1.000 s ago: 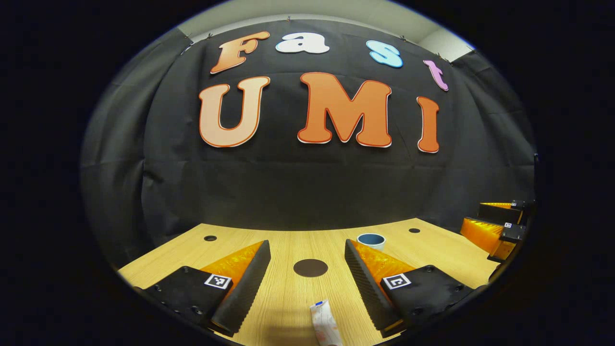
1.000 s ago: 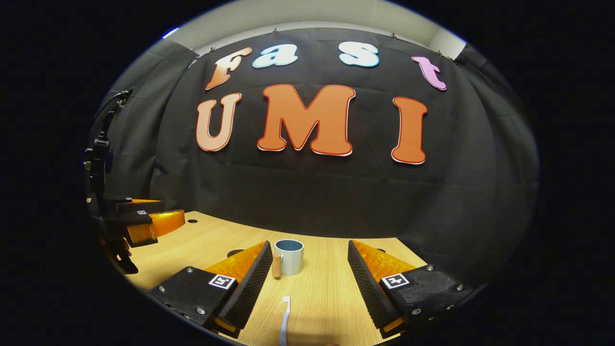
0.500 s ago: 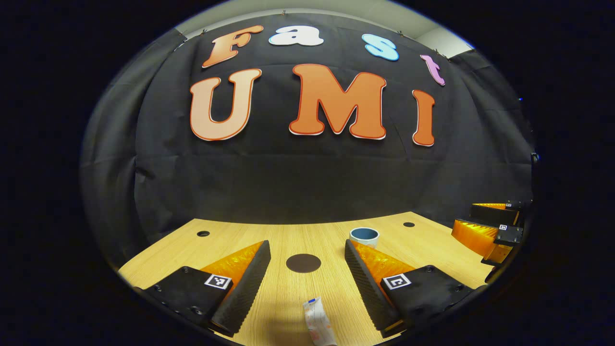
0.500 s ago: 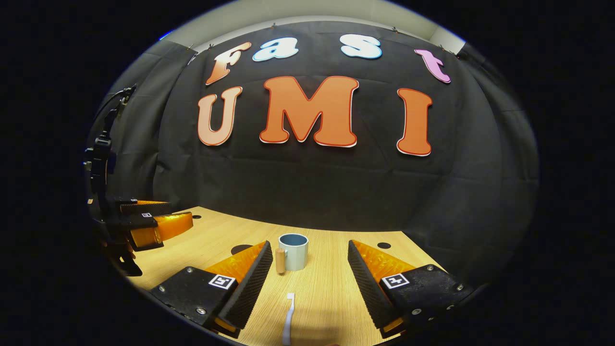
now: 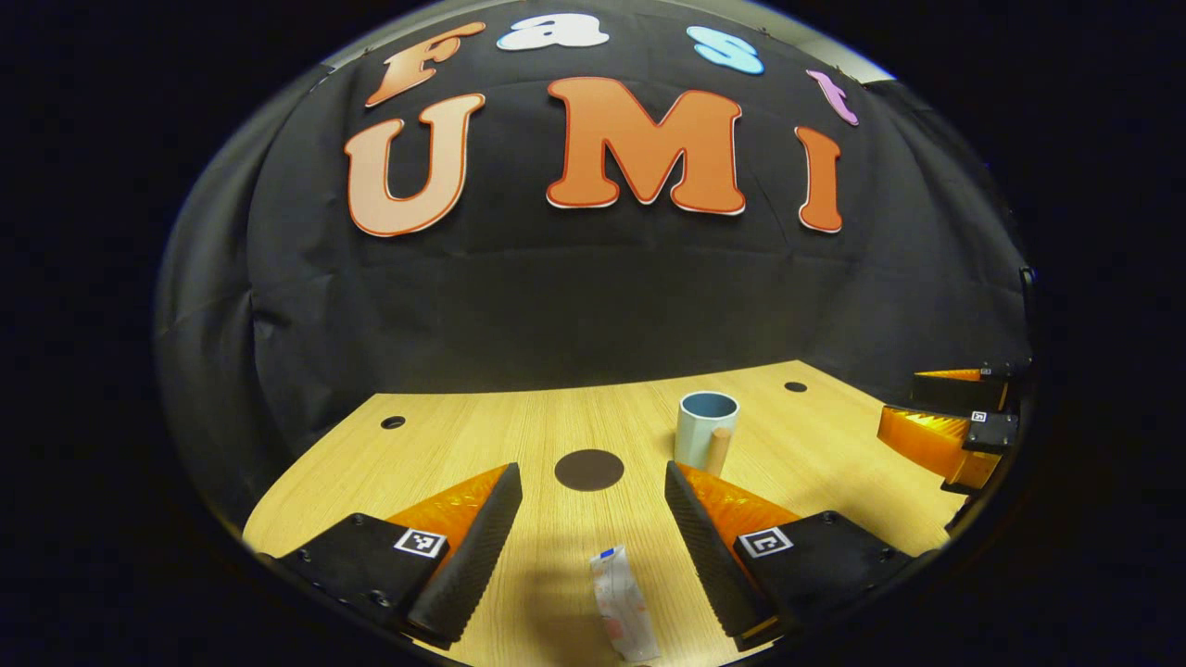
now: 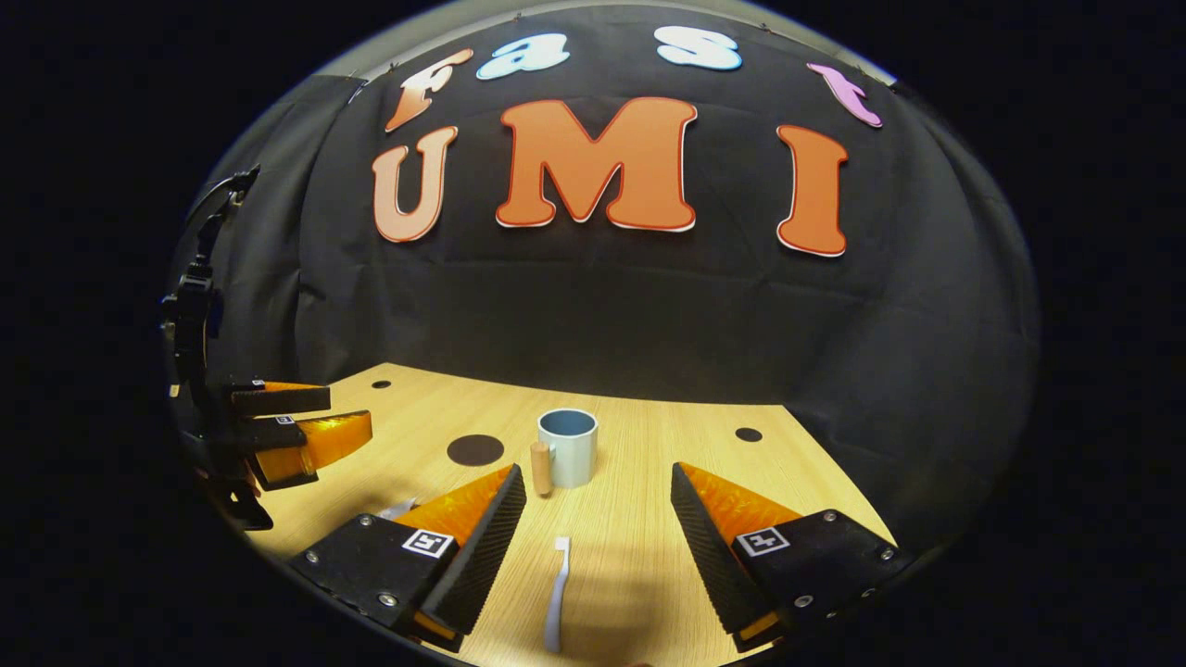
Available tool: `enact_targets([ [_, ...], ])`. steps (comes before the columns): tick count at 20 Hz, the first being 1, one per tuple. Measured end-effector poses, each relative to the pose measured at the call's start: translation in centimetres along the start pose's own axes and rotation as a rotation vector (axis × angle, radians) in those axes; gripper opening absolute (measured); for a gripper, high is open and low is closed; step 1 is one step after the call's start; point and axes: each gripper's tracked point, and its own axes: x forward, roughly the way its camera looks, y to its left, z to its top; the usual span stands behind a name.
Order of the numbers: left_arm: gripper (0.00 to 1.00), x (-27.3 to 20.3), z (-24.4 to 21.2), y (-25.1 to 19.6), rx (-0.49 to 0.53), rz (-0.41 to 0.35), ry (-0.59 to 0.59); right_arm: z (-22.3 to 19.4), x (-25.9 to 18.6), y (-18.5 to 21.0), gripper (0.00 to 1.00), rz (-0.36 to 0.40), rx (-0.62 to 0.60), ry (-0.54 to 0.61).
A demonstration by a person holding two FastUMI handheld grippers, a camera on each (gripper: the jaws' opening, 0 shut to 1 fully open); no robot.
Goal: Put the toothbrush and toothpaste on the desktop into the cup, then pick up the cup and place it on the coaster on the desktop.
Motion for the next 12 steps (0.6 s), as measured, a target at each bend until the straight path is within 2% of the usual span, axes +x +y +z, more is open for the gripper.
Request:
enact_targets([
  [4,0.99,0.4,-2.2,-0.2,-0.016,-0.026,0.135,-1.0,0.8,1.0,0.95,0.043,0.007,0.086],
  [7,0.99,0.0,-4.5,-0.6,-0.082,-0.079,0.274,-2.2,1.5,1.5,0.95,0.079,0.008,0.166],
  [12,0.99,0.2,-7.2,0.4,-0.066,-0.065,0.440,-4.2,2.4,2.5,0.95,0.134,0.032,0.307],
])
